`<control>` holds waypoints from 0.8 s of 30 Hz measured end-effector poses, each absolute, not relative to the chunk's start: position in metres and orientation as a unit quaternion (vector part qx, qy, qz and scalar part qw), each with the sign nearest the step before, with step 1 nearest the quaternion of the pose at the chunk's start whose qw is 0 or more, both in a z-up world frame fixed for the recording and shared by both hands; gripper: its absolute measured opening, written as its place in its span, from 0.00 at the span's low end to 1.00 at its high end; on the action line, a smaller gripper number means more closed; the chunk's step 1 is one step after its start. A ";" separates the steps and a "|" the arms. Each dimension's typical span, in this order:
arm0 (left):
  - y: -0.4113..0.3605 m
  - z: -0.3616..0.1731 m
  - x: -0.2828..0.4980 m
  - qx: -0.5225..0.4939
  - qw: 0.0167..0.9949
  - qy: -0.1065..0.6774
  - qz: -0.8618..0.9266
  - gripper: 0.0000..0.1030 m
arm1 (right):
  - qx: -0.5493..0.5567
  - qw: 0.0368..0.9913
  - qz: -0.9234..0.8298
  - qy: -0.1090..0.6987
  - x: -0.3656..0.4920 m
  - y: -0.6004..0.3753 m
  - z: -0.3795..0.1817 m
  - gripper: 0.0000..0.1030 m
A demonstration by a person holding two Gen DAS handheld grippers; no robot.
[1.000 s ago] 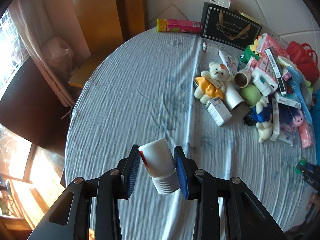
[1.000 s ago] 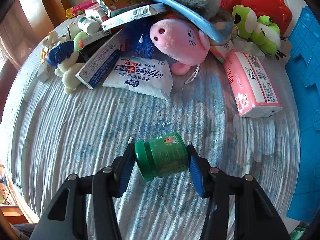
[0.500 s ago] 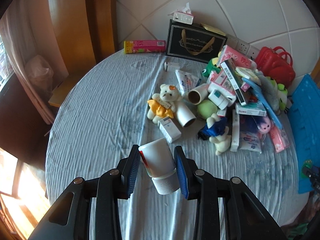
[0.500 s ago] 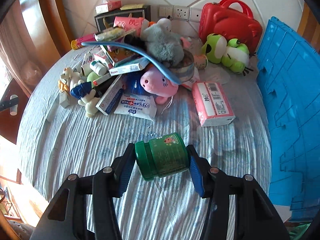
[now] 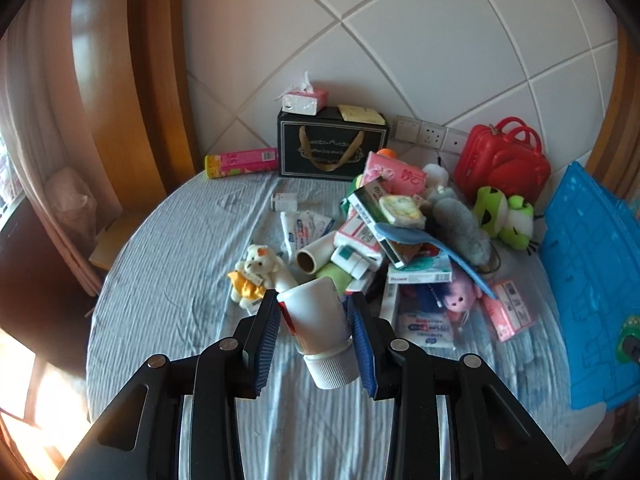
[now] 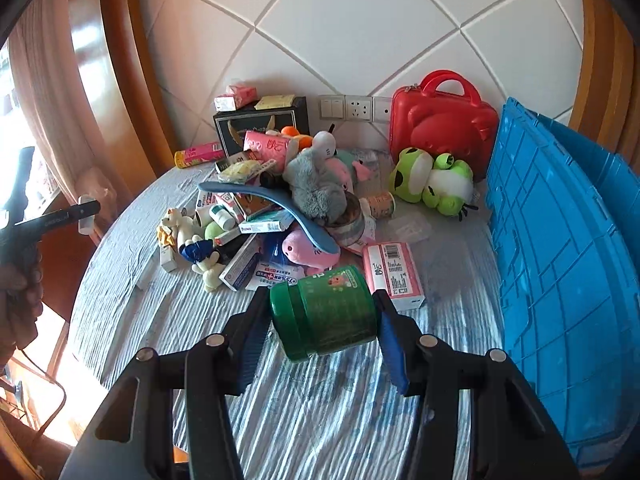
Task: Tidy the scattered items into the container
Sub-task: 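Lift and carry the white bottle and green jar over the blue bin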
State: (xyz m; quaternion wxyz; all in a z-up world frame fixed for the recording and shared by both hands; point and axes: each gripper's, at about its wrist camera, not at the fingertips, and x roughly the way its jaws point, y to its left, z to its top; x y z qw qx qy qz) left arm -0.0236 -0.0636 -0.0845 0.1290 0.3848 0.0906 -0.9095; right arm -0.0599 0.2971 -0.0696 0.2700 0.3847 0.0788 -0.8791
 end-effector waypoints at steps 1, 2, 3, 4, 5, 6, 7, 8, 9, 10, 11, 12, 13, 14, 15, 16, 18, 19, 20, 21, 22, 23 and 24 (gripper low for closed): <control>-0.053 -0.078 -0.026 0.382 0.125 0.089 -0.912 0.33 | 0.377 0.273 -0.882 0.076 -0.060 0.304 -0.062 0.49; -0.041 -0.071 -0.029 0.378 0.121 0.085 -0.914 0.33 | 0.369 0.277 -0.884 0.073 -0.059 0.311 -0.055 0.49; -0.030 -0.064 -0.031 0.374 0.118 0.081 -0.916 0.33 | 0.361 0.281 -0.886 0.070 -0.059 0.318 -0.047 0.49; -0.019 -0.057 -0.034 0.370 0.114 0.078 -0.919 0.33 | 0.353 0.284 -0.889 0.067 -0.059 0.325 -0.039 0.49; -0.008 -0.050 -0.037 0.367 0.110 0.074 -0.921 0.33 | 0.344 0.287 -0.892 0.066 -0.059 0.333 -0.032 0.49; 0.004 -0.044 -0.040 0.363 0.107 0.071 -0.923 0.33 | 0.338 0.289 -0.893 0.064 -0.060 0.341 -0.025 0.49; 0.015 -0.038 -0.044 0.360 0.104 0.068 -0.925 0.33 | 0.332 0.292 -0.895 0.062 -0.060 0.350 -0.019 0.49; 0.026 -0.032 -0.047 0.355 0.103 0.067 -0.927 0.33 | 0.325 0.293 -0.897 0.060 -0.062 0.360 -0.012 0.49; 0.038 -0.027 -0.050 0.351 0.102 0.065 -0.929 0.33 | 0.319 0.293 -0.899 0.058 -0.063 0.370 -0.006 0.49; 0.050 -0.022 -0.054 0.346 0.103 0.063 -0.930 0.33 | 0.315 0.294 -0.901 0.056 -0.066 0.381 -0.001 0.49; 0.061 -0.017 -0.057 0.342 0.100 0.062 -0.932 0.33 | 0.312 0.294 -0.902 0.054 -0.069 0.390 0.004 0.49; 0.073 -0.013 -0.061 0.339 0.097 0.062 -0.934 0.33 | 0.308 0.292 -0.904 0.053 -0.073 0.400 0.008 0.49; 0.085 -0.009 -0.064 0.335 0.094 0.060 -0.935 0.33 | 0.305 0.291 -0.905 0.051 -0.077 0.411 0.012 0.49; 0.097 -0.006 -0.068 0.333 0.090 0.058 -0.937 0.33 | 0.303 0.291 -0.906 0.048 -0.080 0.422 0.015 0.49; 0.109 -0.003 -0.072 0.331 0.087 0.057 -0.938 0.33 | 0.301 0.290 -0.907 0.046 -0.084 0.433 0.019 0.49; 0.121 0.000 -0.075 0.329 0.084 0.056 -0.939 0.33 | 0.298 0.290 -0.908 0.045 -0.087 0.443 0.023 0.49; 0.143 0.004 -0.082 0.327 0.077 0.057 -0.940 0.33 | 0.294 0.290 -0.910 0.045 -0.093 0.460 0.029 0.49; 0.154 0.006 -0.085 0.327 0.072 0.057 -0.941 0.33 | 0.293 0.289 -0.910 0.045 -0.096 0.469 0.032 0.49; 0.165 0.008 -0.089 0.326 0.067 0.056 -0.941 0.33 | 0.292 0.288 -0.911 0.046 -0.098 0.477 0.034 0.49; 0.175 0.010 -0.092 0.325 0.060 0.054 -0.942 0.33 | 0.291 0.285 -0.912 0.046 -0.100 0.485 0.036 0.49; 0.186 0.011 -0.096 0.324 0.053 0.049 -0.943 0.33 | 0.291 0.280 -0.914 0.046 -0.102 0.493 0.038 0.49; 0.196 0.012 -0.100 0.324 0.046 0.044 -0.944 0.33 | 0.292 0.277 -0.914 0.043 -0.104 0.500 0.039 0.49; 0.205 0.013 -0.103 0.323 0.037 0.041 -0.945 0.33 | 0.293 0.272 -0.916 0.040 -0.106 0.508 0.041 0.49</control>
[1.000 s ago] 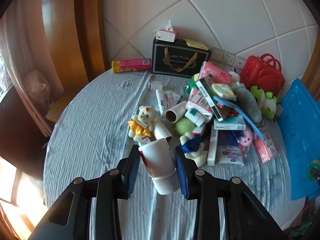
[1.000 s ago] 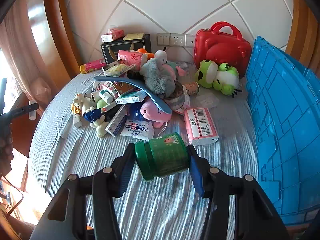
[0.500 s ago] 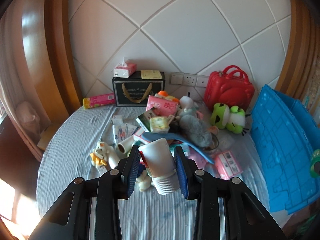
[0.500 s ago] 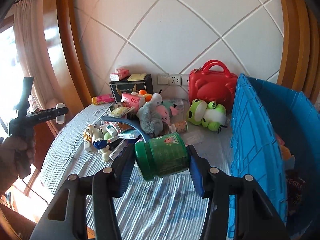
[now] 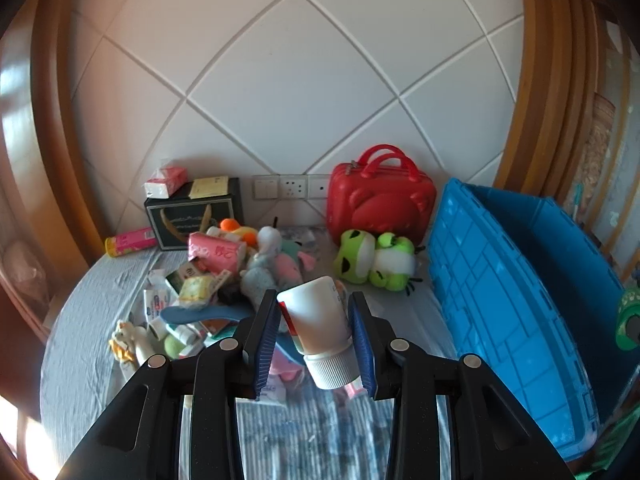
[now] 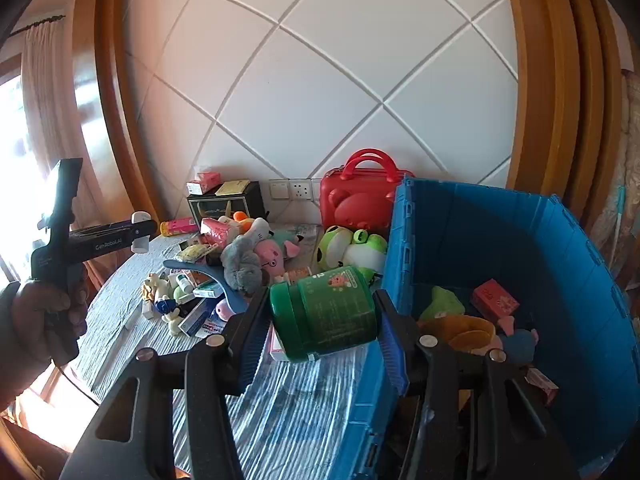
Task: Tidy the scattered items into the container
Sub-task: 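Lift and carry the white bottle and green jar over the blue bin, then open both tools to drop the white bottle and green jar into the bin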
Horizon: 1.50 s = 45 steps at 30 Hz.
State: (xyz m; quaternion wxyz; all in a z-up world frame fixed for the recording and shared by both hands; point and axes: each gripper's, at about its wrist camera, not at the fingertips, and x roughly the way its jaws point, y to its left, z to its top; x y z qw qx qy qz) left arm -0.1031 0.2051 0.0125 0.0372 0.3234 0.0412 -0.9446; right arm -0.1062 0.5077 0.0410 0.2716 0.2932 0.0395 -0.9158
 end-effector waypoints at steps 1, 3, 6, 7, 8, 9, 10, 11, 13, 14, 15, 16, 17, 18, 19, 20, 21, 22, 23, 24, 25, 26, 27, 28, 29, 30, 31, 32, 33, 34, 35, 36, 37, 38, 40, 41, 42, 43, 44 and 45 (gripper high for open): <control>0.215 0.013 -0.107 0.323 0.029 0.040 -0.945 0.33 | 0.294 0.266 -0.917 0.036 -0.107 0.515 0.043 0.49; 0.234 0.015 -0.115 0.324 0.010 0.032 -0.945 0.33 | 0.293 0.252 -0.922 0.030 -0.107 0.527 0.046 0.49; 0.265 0.015 -0.127 0.328 -0.029 0.015 -0.944 0.33 | 0.292 0.224 -0.929 0.020 -0.107 0.544 0.051 0.49; 0.277 0.015 -0.130 0.327 -0.045 0.007 -0.944 0.33 | 0.292 0.214 -0.932 0.017 -0.107 0.549 0.053 0.49; 0.288 0.015 -0.132 0.327 -0.060 0.000 -0.943 0.33 | 0.291 0.201 -0.935 0.013 -0.107 0.555 0.056 0.49; 0.298 0.016 -0.134 0.326 -0.076 -0.005 -0.942 0.33 | 0.291 0.189 -0.938 0.009 -0.105 0.559 0.059 0.49; 0.309 0.017 -0.135 0.325 -0.091 -0.009 -0.941 0.33 | 0.291 0.178 -0.940 0.008 -0.103 0.563 0.061 0.49; 0.318 0.017 -0.136 0.324 -0.106 -0.013 -0.940 0.33 | 0.289 0.167 -0.943 0.008 -0.101 0.567 0.063 0.49; 0.338 0.018 -0.139 0.323 -0.130 -0.020 -0.937 0.33 | 0.294 0.149 -0.944 0.005 -0.100 0.573 0.063 0.49; 0.348 0.018 -0.140 0.323 -0.140 -0.025 -0.936 0.33 | 0.297 0.142 -0.944 0.000 -0.101 0.577 0.062 0.49; 0.356 0.019 -0.142 0.324 -0.147 -0.029 -0.934 0.33 | 0.300 0.136 -0.944 -0.003 -0.102 0.581 0.061 0.49; 0.365 0.020 -0.144 0.326 -0.153 -0.032 -0.932 0.33 | 0.304 0.131 -0.943 -0.006 -0.105 0.587 0.059 0.49; 0.373 0.021 -0.144 0.327 -0.159 -0.034 -0.931 0.33 | 0.307 0.128 -0.943 -0.009 -0.107 0.592 0.058 0.49; 0.382 0.024 -0.144 0.327 -0.164 -0.036 -0.930 0.33 | 0.308 0.126 -0.943 -0.010 -0.109 0.596 0.056 0.49; 0.391 0.026 -0.145 0.325 -0.168 -0.040 -0.930 0.33 | 0.309 0.124 -0.943 -0.010 -0.112 0.602 0.055 0.49; 0.400 0.028 -0.146 0.323 -0.170 -0.041 -0.930 0.33 | 0.310 0.123 -0.943 -0.011 -0.115 0.607 0.053 0.49; 0.408 0.030 -0.149 0.321 -0.172 -0.041 -0.931 0.33 | 0.311 0.123 -0.942 -0.014 -0.118 0.614 0.051 0.49; 0.417 0.032 -0.152 0.319 -0.172 -0.040 -0.931 0.33 | 0.312 0.125 -0.942 -0.014 -0.121 0.620 0.050 0.49; 0.425 0.034 -0.154 0.318 -0.170 -0.038 -0.932 0.33 | 0.313 0.126 -0.941 -0.011 -0.125 0.626 0.049 0.49; 0.434 0.035 -0.159 0.318 -0.167 -0.035 -0.933 0.33 | 0.316 0.129 -0.940 -0.008 -0.129 0.634 0.047 0.49; 0.443 0.036 -0.163 0.320 -0.164 -0.031 -0.932 0.33 | 0.322 0.134 -0.937 -0.007 -0.135 0.641 0.044 0.49; 0.453 0.037 -0.167 0.322 -0.162 -0.028 -0.932 0.33 | 0.327 0.138 -0.935 -0.005 -0.140 0.648 0.042 0.49; 0.462 0.038 -0.171 0.324 -0.162 -0.026 -0.932 0.33 | 0.329 0.141 -0.934 -0.002 -0.145 0.655 0.041 0.49; 0.472 0.040 -0.173 0.324 -0.161 -0.027 -0.932 0.33 | 0.330 0.145 -0.933 0.003 -0.151 0.663 0.039 0.49; 0.481 0.040 -0.176 0.324 -0.159 -0.028 -0.932 0.33 | 0.332 0.148 -0.932 0.005 -0.156 0.669 0.037 0.49; 0.490 0.040 -0.179 0.324 -0.158 -0.029 -0.932 0.33 | 0.334 0.152 -0.930 0.006 -0.161 0.675 0.036 0.49; 0.498 0.040 -0.181 0.324 -0.156 -0.029 -0.933 0.33 | 0.336 0.157 -0.929 0.006 -0.167 0.682 0.034 0.49; 0.507 0.041 -0.184 0.325 -0.154 -0.029 -0.933 0.33 | 0.338 0.161 -0.927 0.007 -0.172 0.688 0.033 0.49; 0.514 0.041 -0.186 0.325 -0.152 -0.029 -0.933 0.33 | 0.338 0.164 -0.927 0.008 -0.175 0.693 0.032 0.49; 0.522 0.041 -0.188 0.326 -0.151 -0.029 -0.933 0.33 | 0.339 0.168 -0.925 0.008 -0.179 0.699 0.031 0.49; 0.529 0.041 -0.190 0.328 -0.150 -0.030 -0.932 0.33 | 0.340 0.171 -0.925 0.009 -0.182 0.704 0.030 0.49; 0.535 0.041 -0.193 0.328 -0.150 -0.031 -0.932 0.33 | 0.340 0.173 -0.924 0.011 -0.185 0.708 0.029 0.49; 0.542 0.041 -0.196 0.328 -0.149 -0.033 -0.932 0.33 | 0.341 0.175 -0.924 0.012 -0.188 0.713 0.028 0.49; 0.549 0.042 -0.198 0.329 -0.149 -0.034 -0.932 0.33 | 0.342 0.177 -0.923 0.011 -0.191 0.718 0.027 0.49; 0.560 0.043 -0.205 0.331 -0.151 -0.032 -0.931 0.33 | 0.345 0.177 -0.922 0.010 -0.198 0.729 0.025 0.49; 0.566 0.045 -0.208 0.330 -0.152 -0.032 -0.931 0.33 | 0.347 0.178 -0.921 0.008 -0.201 0.734 0.024 0.49; 0.572 0.046 -0.212 0.329 -0.152 -0.034 -0.931 0.33 | 0.349 0.178 -0.920 0.007 -0.204 0.739 0.022 0.49; 0.580 0.047 -0.215 0.330 -0.153 -0.037 -0.931 0.33 | 0.351 0.178 -0.919 0.008 -0.207 0.743 0.021 0.49; 0.587 0.048 -0.219 0.331 -0.154 -0.039 -0.930 0.33 | 0.354 0.179 -0.918 0.008 -0.209 0.746 0.019 0.49; 0.593 0.048 -0.223 0.331 -0.155 -0.040 -0.930 0.33 | 0.356 0.178 -0.917 0.007 -0.211 0.750 0.017 0.49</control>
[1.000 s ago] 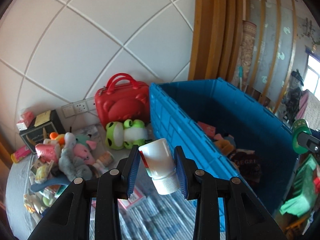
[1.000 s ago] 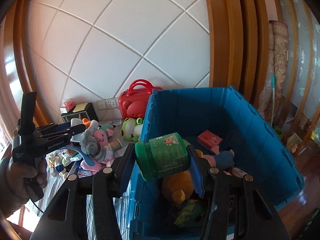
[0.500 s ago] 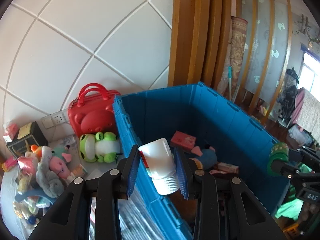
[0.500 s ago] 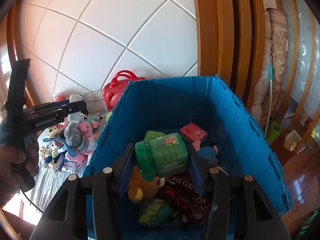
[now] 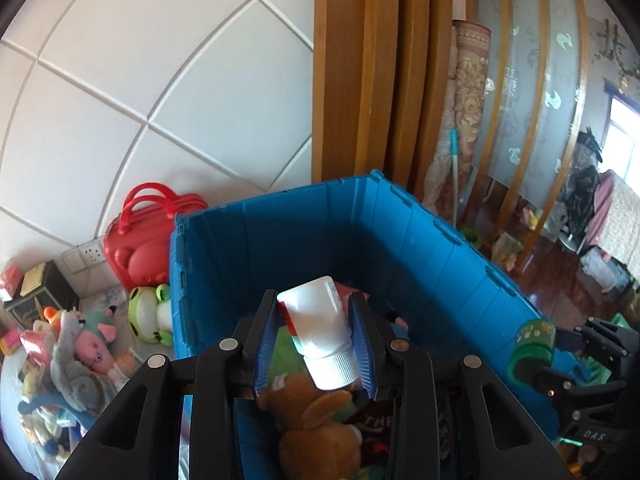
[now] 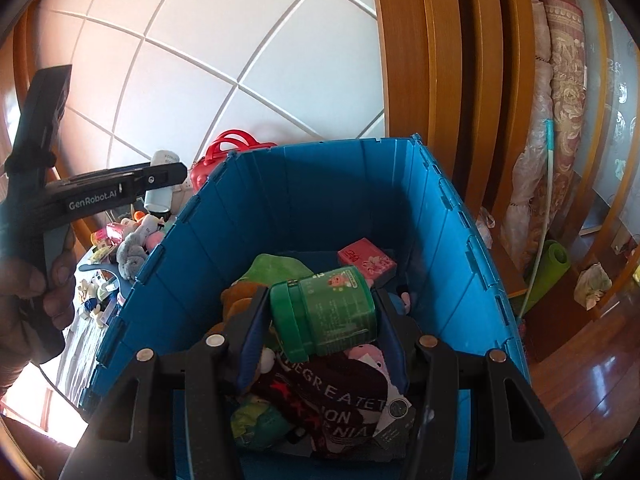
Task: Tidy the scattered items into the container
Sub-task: 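Open both tools to drop the white bottle and green jar into the bin, then move both open tools back toward the pile on the table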
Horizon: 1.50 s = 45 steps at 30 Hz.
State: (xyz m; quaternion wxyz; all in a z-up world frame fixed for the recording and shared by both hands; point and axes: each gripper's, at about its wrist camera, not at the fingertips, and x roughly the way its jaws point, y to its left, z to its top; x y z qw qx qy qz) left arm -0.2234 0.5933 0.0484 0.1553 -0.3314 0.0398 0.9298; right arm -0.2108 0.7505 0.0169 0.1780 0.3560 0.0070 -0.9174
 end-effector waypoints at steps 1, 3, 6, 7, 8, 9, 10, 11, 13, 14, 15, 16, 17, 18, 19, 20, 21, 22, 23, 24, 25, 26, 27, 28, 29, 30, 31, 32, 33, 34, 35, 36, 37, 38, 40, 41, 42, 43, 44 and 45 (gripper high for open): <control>0.599 0.049 -0.227 -0.332 0.159 0.041 0.929 0.33 | 0.359 0.178 -0.916 0.005 -0.213 0.755 0.015 0.49; 0.613 0.050 -0.234 -0.330 0.164 0.047 0.929 0.33 | 0.362 0.177 -0.915 0.004 -0.217 0.761 0.012 0.49; 0.630 0.050 -0.244 -0.330 0.169 0.047 0.927 0.33 | 0.367 0.176 -0.913 0.004 -0.221 0.769 0.008 0.49; 0.636 0.050 -0.246 -0.331 0.171 0.048 0.927 0.33 | 0.368 0.176 -0.913 0.003 -0.222 0.772 0.007 0.49; 0.640 0.050 -0.248 -0.331 0.174 0.050 0.926 0.33 | 0.369 0.175 -0.913 0.001 -0.224 0.775 0.006 0.49; 0.644 0.049 -0.251 -0.331 0.176 0.051 0.926 0.33 | 0.370 0.175 -0.913 -0.002 -0.225 0.778 0.005 0.49; 0.649 0.049 -0.253 -0.331 0.177 0.051 0.925 0.33 | 0.370 0.174 -0.913 -0.003 -0.228 0.781 0.005 0.49; 0.653 0.049 -0.255 -0.331 0.178 0.052 0.925 0.33 | 0.370 0.173 -0.913 -0.003 -0.229 0.783 0.005 0.49; 0.659 0.049 -0.259 -0.330 0.179 0.053 0.925 0.33 | 0.369 0.171 -0.914 -0.004 -0.232 0.786 0.004 0.49; 0.661 0.049 -0.261 -0.330 0.179 0.053 0.925 0.33 | 0.369 0.171 -0.914 -0.004 -0.233 0.787 0.004 0.49; 0.662 0.049 -0.262 -0.330 0.179 0.053 0.925 0.33 | 0.368 0.170 -0.914 -0.004 -0.235 0.789 0.004 0.49; 0.663 0.049 -0.264 -0.331 0.178 0.052 0.925 0.33 | 0.368 0.170 -0.914 -0.005 -0.236 0.789 0.004 0.49; 0.664 0.048 -0.266 -0.332 0.177 0.051 0.925 0.34 | 0.367 0.169 -0.915 -0.005 -0.237 0.790 0.004 0.49; 0.664 0.048 -0.268 -0.333 0.174 0.048 0.926 0.36 | 0.365 0.168 -0.915 -0.004 -0.237 0.790 0.004 0.49; 0.663 0.047 -0.270 -0.337 0.172 0.044 0.925 0.44 | 0.361 0.168 -0.917 -0.001 -0.238 0.790 0.005 0.49; 0.662 0.046 -0.273 -0.342 0.174 0.038 0.923 0.67 | 0.361 0.167 -0.918 0.003 -0.239 0.789 0.004 0.52; 0.661 0.046 -0.273 -0.340 0.176 0.032 0.923 0.81 | 0.360 0.167 -0.918 0.006 -0.240 0.788 0.004 0.64; 0.660 0.046 -0.273 -0.334 0.174 0.029 0.926 0.80 | 0.358 0.166 -0.919 0.005 -0.240 0.789 0.004 0.71; 0.660 0.045 -0.273 -0.334 0.174 0.030 0.926 0.80 | 0.355 0.164 -0.920 0.004 -0.240 0.789 0.004 0.83; 0.660 0.044 -0.273 -0.334 0.175 0.030 0.926 0.80 | 0.354 0.163 -0.921 0.003 -0.240 0.789 0.003 0.91; 0.660 0.044 -0.273 -0.334 0.173 0.030 0.926 0.81 | 0.355 0.163 -0.921 0.003 -0.241 0.790 0.003 0.93; 0.659 0.042 -0.273 -0.335 0.170 0.028 0.926 0.81 | 0.356 0.162 -0.920 0.003 -0.242 0.790 0.002 0.93; 0.658 0.041 -0.274 -0.337 0.170 0.025 0.926 0.81 | 0.358 0.161 -0.920 0.004 -0.242 0.790 0.001 0.94; 0.656 0.040 -0.275 -0.340 0.169 0.022 0.925 0.81 | 0.360 0.161 -0.919 0.004 -0.243 0.791 0.001 0.94; 0.654 0.039 -0.275 -0.341 0.166 0.020 0.925 0.81 | 0.362 0.163 -0.918 0.004 -0.243 0.791 0.001 0.94; 0.652 0.038 -0.274 -0.341 0.164 0.019 0.925 0.81 | 0.363 0.164 -0.917 0.004 -0.243 0.791 0.001 0.94; 0.650 0.037 -0.273 -0.341 0.163 0.018 0.926 0.81 | 0.363 0.164 -0.917 0.005 -0.243 0.792 0.001 0.94; 0.647 0.037 -0.272 -0.342 0.161 0.016 0.926 0.81 | 0.363 0.164 -0.917 0.005 -0.243 0.792 0.001 0.94; 0.646 0.037 -0.272 -0.342 0.160 0.014 0.926 0.81 | 0.363 0.166 -0.917 0.004 -0.243 0.792 0.002 0.94; 0.643 0.037 -0.271 -0.342 0.159 0.013 0.926 0.81 | 0.363 0.166 -0.917 0.004 -0.243 0.792 0.002 0.94; 0.640 0.038 -0.270 -0.341 0.157 0.013 0.927 0.81 | 0.363 0.167 -0.917 0.004 -0.242 0.791 0.002 0.94; 0.638 0.038 -0.268 -0.341 0.156 0.012 0.927 0.81 | 0.363 0.168 -0.917 0.003 -0.242 0.790 0.003 0.94; 0.636 0.039 -0.266 -0.341 0.155 0.012 0.927 0.81 | 0.362 0.170 -0.917 0.003 -0.241 0.789 0.003 0.93; 0.634 0.039 -0.264 -0.340 0.152 0.012 0.928 0.81 | 0.361 0.173 -0.916 0.002 -0.240 0.788 0.004 0.94; 0.627 0.041 -0.259 -0.338 0.148 0.010 0.929 0.81 | 0.361 0.179 -0.915 0.001 -0.238 0.785 0.005 0.94; 0.624 0.041 -0.256 -0.338 0.146 0.009 0.930 0.81 | 0.360 0.182 -0.915 0.000 -0.237 0.783 0.006 0.94; 0.619 0.041 -0.252 -0.338 0.143 0.008 0.930 0.81 | 0.358 0.185 -0.915 0.000 -0.236 0.780 0.007 0.94; 0.614 0.041 -0.249 -0.338 0.140 0.006 0.931 0.81 | 0.357 0.190 -0.915 0.000 -0.234 0.776 0.008 0.94; 0.608 0.041 -0.245 -0.338 0.136 0.006 0.931 0.81 | 0.355 0.194 -0.915 0.000 -0.233 0.773 0.008 0.94; 0.602 0.041 -0.240 -0.337 0.132 0.006 0.932 0.81 | 0.352 0.199 -0.915 0.001 -0.232 0.768 0.010 0.94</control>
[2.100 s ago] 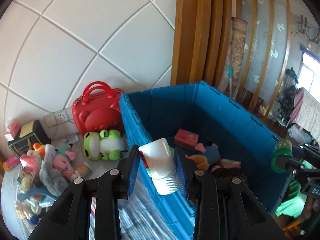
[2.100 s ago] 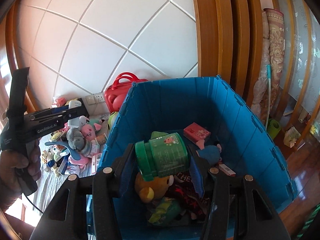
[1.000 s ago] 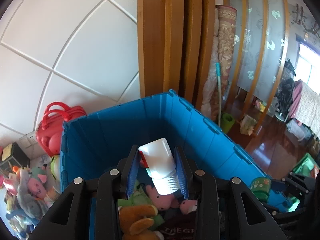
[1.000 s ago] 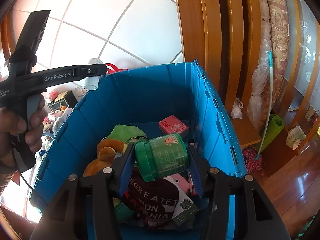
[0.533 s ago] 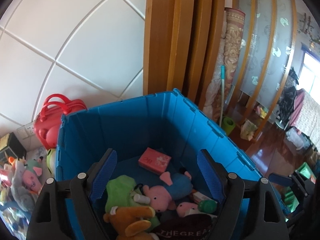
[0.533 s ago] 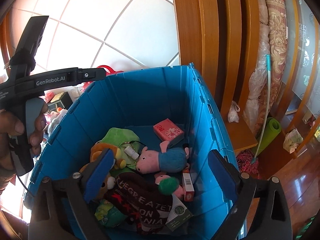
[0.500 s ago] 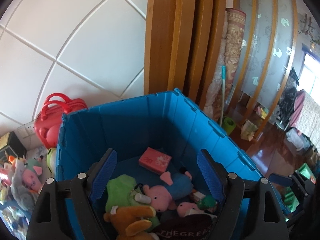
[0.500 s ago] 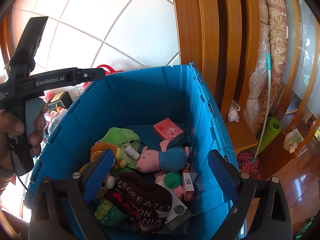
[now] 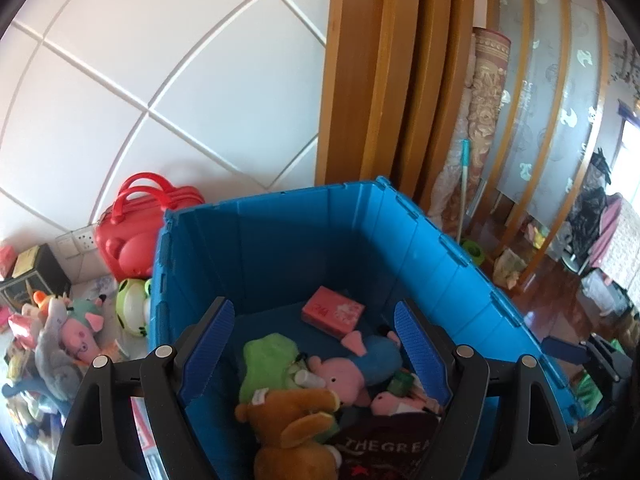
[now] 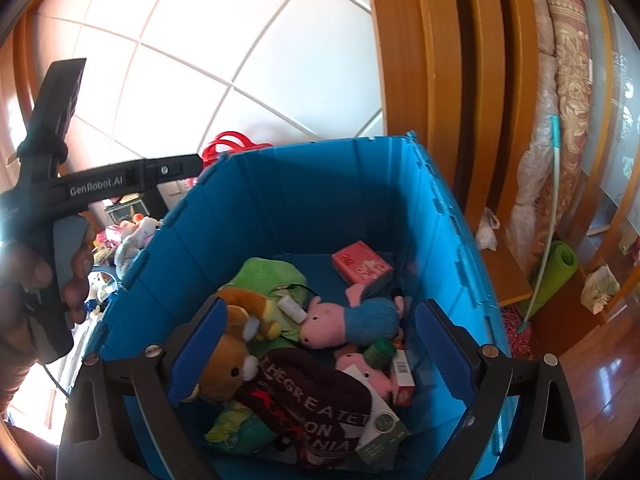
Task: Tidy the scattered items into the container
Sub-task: 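Move both open tools back toward the pile on the table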
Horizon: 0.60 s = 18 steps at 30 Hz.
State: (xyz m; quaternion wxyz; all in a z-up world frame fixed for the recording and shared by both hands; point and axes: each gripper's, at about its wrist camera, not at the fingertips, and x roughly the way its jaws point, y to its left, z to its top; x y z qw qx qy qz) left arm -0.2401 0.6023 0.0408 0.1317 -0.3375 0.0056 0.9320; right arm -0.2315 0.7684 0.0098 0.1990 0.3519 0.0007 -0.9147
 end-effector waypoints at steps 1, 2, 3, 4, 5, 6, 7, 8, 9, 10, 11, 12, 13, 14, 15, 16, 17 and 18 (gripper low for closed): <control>0.595 0.040 -0.235 -0.337 0.126 0.005 0.933 0.81 | 0.349 0.204 -0.914 0.001 -0.230 0.764 0.011 0.94; 0.587 0.040 -0.231 -0.337 0.119 0.003 0.934 0.81 | 0.348 0.210 -0.914 0.002 -0.229 0.758 0.011 0.94; 0.579 0.039 -0.225 -0.338 0.114 -0.001 0.934 0.81 | 0.347 0.215 -0.913 0.004 -0.228 0.752 0.011 0.94; 0.569 0.038 -0.221 -0.338 0.107 -0.005 0.935 0.81 | 0.347 0.222 -0.911 0.007 -0.226 0.745 0.011 0.94; 0.559 0.037 -0.216 -0.338 0.101 -0.008 0.936 0.81 | 0.347 0.227 -0.910 0.011 -0.225 0.738 0.011 0.94; 0.549 0.036 -0.211 -0.338 0.093 -0.012 0.936 0.81 | 0.347 0.235 -0.908 0.015 -0.223 0.731 0.011 0.94; 0.538 0.035 -0.206 -0.338 0.086 -0.017 0.937 0.81 | 0.347 0.242 -0.906 0.020 -0.221 0.723 0.012 0.94; 0.526 0.033 -0.202 -0.339 0.078 -0.023 0.937 0.81 | 0.345 0.249 -0.905 0.026 -0.219 0.714 0.012 0.94; 0.514 0.031 -0.197 -0.340 0.071 -0.029 0.937 0.81 | 0.344 0.256 -0.903 0.031 -0.217 0.707 0.013 0.94; 0.502 0.028 -0.193 -0.342 0.063 -0.035 0.937 0.81 | 0.344 0.261 -0.901 0.035 -0.215 0.699 0.014 0.94; 0.491 0.025 -0.189 -0.344 0.056 -0.040 0.937 0.81 | 0.343 0.266 -0.900 0.038 -0.212 0.689 0.015 0.94; 0.479 0.022 -0.185 -0.345 0.051 -0.045 0.936 0.81 | 0.342 0.270 -0.899 0.041 -0.210 0.681 0.016 0.94; 0.467 0.020 -0.180 -0.347 0.045 -0.050 0.935 0.81 | 0.341 0.275 -0.898 0.043 -0.207 0.673 0.017 0.94; 0.455 0.017 -0.175 -0.348 0.039 -0.053 0.935 0.81 | 0.340 0.279 -0.897 0.046 -0.203 0.663 0.018 0.94; 0.442 0.014 -0.171 -0.348 0.034 -0.057 0.935 0.81 | 0.339 0.284 -0.895 0.050 -0.200 0.653 0.019 0.94; 0.428 0.011 -0.166 -0.350 0.029 -0.061 0.934 0.81 | 0.339 0.288 -0.894 0.055 -0.197 0.642 0.020 0.94; 0.413 0.008 -0.163 -0.352 0.023 -0.066 0.933 0.81 | 0.338 0.291 -0.893 0.058 -0.194 0.632 0.020 0.94; 0.400 0.004 -0.160 -0.355 0.018 -0.070 0.932 0.81 | 0.337 0.294 -0.892 0.060 -0.190 0.622 0.021 0.94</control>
